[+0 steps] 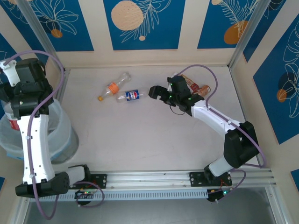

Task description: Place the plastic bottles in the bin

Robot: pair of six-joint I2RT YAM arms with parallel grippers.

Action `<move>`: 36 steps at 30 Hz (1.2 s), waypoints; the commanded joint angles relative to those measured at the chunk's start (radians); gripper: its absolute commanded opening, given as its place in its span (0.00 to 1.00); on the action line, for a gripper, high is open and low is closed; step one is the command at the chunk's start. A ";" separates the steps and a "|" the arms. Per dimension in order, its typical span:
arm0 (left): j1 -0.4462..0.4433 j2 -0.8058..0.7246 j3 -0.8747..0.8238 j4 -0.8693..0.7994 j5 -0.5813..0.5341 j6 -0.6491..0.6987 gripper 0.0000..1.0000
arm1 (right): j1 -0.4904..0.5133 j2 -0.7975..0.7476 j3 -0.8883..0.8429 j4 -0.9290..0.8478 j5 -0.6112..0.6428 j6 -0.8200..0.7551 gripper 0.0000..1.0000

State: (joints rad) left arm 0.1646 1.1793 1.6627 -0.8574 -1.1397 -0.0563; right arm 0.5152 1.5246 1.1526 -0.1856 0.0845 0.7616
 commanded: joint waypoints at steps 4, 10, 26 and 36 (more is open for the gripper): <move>0.092 -0.093 -0.106 -0.040 0.007 -0.191 0.00 | 0.006 0.009 0.045 -0.037 -0.024 -0.025 0.98; 0.161 -0.105 -0.213 -0.083 0.075 -0.300 0.00 | 0.009 0.042 0.100 -0.085 -0.054 -0.050 0.98; 0.227 -0.123 -0.339 -0.089 0.115 -0.417 0.75 | 0.026 0.066 0.119 -0.142 -0.024 -0.092 0.97; 0.227 -0.113 -0.332 -0.038 0.328 -0.339 0.99 | 0.029 0.076 0.132 -0.158 -0.011 -0.099 0.97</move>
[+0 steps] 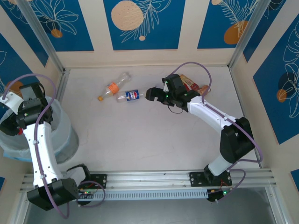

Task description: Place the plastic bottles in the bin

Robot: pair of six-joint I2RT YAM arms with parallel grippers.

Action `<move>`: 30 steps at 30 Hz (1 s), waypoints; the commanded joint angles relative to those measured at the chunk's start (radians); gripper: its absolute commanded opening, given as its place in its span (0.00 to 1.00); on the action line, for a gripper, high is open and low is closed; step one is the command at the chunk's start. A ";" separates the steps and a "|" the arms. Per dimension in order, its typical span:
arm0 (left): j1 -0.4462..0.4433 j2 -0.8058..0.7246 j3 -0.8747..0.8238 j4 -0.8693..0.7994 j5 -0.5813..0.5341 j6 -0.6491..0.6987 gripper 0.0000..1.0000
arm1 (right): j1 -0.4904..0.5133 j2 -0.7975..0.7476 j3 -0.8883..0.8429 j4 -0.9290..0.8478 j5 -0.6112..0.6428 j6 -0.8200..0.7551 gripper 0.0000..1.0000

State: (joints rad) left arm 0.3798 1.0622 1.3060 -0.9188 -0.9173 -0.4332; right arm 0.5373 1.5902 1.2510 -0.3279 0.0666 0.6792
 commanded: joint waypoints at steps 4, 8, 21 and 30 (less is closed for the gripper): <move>0.011 0.010 0.025 0.045 0.225 0.066 0.99 | 0.007 0.009 0.032 -0.020 0.012 -0.012 0.97; 0.011 0.005 0.019 0.077 0.343 0.081 0.99 | 0.008 0.002 0.025 -0.025 0.030 -0.013 0.97; -0.001 -0.108 -0.031 0.247 0.896 -0.010 0.99 | -0.013 -0.005 0.033 -0.060 0.098 -0.055 0.98; -0.011 -0.146 -0.053 0.408 1.287 -0.094 0.99 | -0.056 0.000 0.038 -0.080 0.132 -0.093 0.99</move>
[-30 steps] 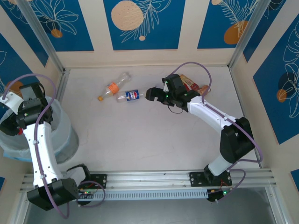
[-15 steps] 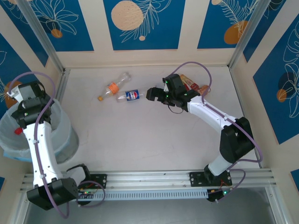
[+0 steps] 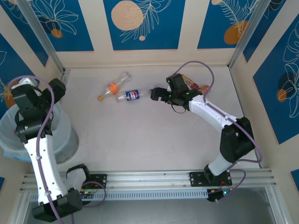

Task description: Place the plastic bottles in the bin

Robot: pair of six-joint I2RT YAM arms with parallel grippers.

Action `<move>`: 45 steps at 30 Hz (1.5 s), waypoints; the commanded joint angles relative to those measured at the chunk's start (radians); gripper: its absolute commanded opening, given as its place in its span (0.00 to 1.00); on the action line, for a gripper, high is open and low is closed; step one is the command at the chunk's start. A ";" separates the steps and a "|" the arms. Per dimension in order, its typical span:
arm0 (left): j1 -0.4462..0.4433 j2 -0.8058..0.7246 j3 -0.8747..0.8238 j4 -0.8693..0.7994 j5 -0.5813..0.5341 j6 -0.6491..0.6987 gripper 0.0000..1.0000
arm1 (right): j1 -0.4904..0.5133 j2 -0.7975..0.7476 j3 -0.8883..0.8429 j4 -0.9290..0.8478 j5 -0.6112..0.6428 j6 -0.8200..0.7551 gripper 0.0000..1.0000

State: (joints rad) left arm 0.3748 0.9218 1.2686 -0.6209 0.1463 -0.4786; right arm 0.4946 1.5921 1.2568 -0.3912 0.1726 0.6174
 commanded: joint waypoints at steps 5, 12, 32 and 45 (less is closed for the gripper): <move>-0.090 -0.002 -0.011 0.188 0.359 -0.048 0.99 | -0.067 0.031 0.061 -0.040 -0.046 -0.083 0.99; -0.318 0.032 -0.009 0.221 0.363 0.034 0.99 | -0.108 0.123 0.131 -0.104 -0.075 -0.325 0.99; -0.642 0.211 -0.211 0.309 0.288 0.067 0.99 | -0.231 0.370 0.343 -0.268 -0.157 -0.818 0.99; -0.643 -0.003 -0.430 0.560 0.172 -0.019 0.99 | -0.228 0.564 0.512 -0.366 -0.096 -1.152 1.00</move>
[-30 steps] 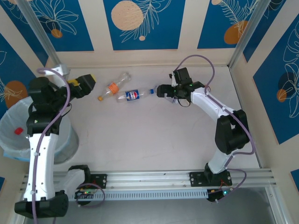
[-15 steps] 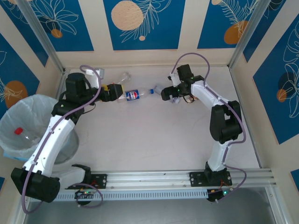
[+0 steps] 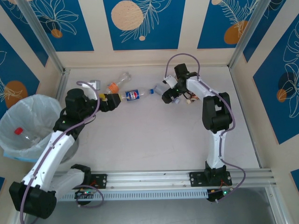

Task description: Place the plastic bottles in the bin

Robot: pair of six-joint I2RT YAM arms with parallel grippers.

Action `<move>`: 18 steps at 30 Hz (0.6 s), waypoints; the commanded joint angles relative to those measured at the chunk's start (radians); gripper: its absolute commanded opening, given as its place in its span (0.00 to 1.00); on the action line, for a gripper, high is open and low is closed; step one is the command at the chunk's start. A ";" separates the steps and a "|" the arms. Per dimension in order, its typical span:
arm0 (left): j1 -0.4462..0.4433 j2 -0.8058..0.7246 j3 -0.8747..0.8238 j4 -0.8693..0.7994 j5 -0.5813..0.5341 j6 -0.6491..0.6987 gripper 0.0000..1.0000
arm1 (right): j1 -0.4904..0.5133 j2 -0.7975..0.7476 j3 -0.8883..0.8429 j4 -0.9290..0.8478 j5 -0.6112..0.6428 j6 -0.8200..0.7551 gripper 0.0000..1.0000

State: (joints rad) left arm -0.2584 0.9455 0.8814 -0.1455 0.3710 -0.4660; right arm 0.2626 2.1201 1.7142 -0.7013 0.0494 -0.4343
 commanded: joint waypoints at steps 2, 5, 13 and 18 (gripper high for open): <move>-0.010 -0.043 -0.070 0.122 -0.056 -0.048 0.99 | 0.002 0.065 0.085 -0.078 0.040 -0.115 1.00; -0.010 -0.052 -0.078 0.127 -0.065 -0.054 0.99 | 0.002 0.107 0.132 -0.129 0.024 -0.129 0.98; -0.010 -0.064 -0.073 0.090 -0.073 -0.053 0.99 | 0.000 0.148 0.156 -0.170 0.009 -0.129 0.89; -0.009 -0.067 -0.075 0.079 -0.078 -0.051 0.99 | 0.002 0.169 0.161 -0.175 0.016 -0.132 0.86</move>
State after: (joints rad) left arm -0.2588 0.8936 0.8120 -0.0746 0.3046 -0.5152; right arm 0.2623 2.2589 1.8484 -0.8375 0.0753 -0.5480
